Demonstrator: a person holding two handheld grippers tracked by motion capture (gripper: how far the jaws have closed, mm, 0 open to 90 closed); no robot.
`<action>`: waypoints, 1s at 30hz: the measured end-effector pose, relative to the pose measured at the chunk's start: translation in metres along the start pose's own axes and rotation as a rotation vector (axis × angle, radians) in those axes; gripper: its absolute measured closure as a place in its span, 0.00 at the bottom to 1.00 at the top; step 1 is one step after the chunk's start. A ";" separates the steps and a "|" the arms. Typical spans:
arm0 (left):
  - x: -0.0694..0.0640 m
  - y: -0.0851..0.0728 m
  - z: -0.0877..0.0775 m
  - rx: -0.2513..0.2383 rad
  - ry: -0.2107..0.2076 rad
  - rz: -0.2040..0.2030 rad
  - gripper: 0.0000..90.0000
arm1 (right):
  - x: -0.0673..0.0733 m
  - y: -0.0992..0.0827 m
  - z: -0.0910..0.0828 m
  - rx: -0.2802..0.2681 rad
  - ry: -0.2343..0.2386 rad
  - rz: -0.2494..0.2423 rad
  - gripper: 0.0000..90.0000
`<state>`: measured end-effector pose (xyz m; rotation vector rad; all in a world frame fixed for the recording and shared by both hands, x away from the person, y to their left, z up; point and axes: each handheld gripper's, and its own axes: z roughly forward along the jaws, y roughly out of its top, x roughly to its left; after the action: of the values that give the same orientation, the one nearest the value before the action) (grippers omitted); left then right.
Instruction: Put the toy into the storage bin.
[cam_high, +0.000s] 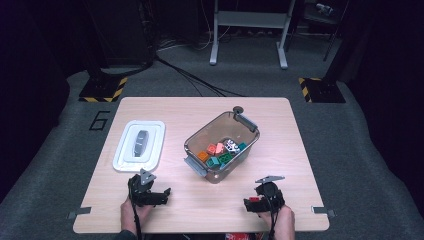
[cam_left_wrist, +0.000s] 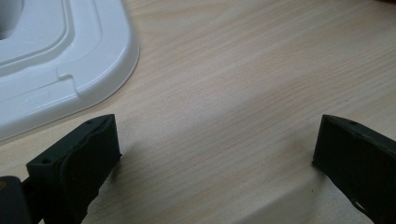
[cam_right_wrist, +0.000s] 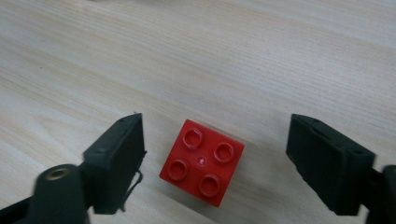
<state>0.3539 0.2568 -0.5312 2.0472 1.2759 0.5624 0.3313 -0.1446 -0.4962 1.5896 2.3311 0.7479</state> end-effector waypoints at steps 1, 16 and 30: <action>0.000 0.000 0.000 0.000 0.000 0.000 0.00 | 0.001 -0.001 -0.001 0.011 -0.003 0.019 0.28; 0.000 0.000 0.000 0.001 0.000 0.003 0.00 | -0.005 -0.006 0.000 0.011 -0.026 0.018 0.57; 0.000 0.000 0.000 -0.002 0.001 0.000 0.00 | -0.008 0.003 -0.005 -0.006 -0.025 0.014 0.65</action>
<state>0.3538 0.2566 -0.5312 2.0458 1.2755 0.5650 0.3345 -0.1528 -0.4917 1.6054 2.2999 0.7331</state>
